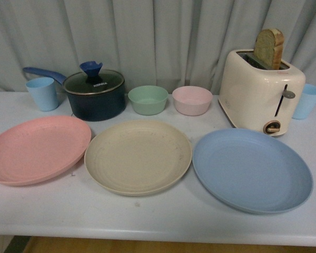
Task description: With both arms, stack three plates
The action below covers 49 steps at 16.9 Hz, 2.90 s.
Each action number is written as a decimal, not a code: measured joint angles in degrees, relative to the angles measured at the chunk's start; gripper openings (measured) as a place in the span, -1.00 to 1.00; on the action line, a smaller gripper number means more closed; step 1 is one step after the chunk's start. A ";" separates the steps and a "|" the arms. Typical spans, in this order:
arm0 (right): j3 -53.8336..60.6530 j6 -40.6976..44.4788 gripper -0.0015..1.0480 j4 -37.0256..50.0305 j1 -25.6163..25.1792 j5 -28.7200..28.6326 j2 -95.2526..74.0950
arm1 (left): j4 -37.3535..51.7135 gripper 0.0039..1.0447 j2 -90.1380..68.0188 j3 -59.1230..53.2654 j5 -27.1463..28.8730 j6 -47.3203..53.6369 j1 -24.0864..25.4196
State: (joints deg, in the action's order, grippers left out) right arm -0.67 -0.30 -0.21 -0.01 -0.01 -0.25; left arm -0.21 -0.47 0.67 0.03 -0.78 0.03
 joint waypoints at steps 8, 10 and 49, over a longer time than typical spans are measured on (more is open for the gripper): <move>0.00 0.00 0.87 0.00 0.00 0.00 0.00 | 0.02 0.88 0.00 0.00 0.00 0.00 0.00; 0.00 0.00 0.87 0.00 0.00 0.00 0.00 | 0.00 0.88 0.00 0.00 0.00 0.00 0.00; 0.00 0.00 0.87 0.00 0.00 0.00 0.00 | 0.02 0.88 0.00 0.00 0.00 0.00 0.00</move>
State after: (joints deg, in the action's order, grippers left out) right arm -0.67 -0.30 -0.21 -0.01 -0.01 -0.25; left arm -0.19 -0.47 0.67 0.03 -0.78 0.03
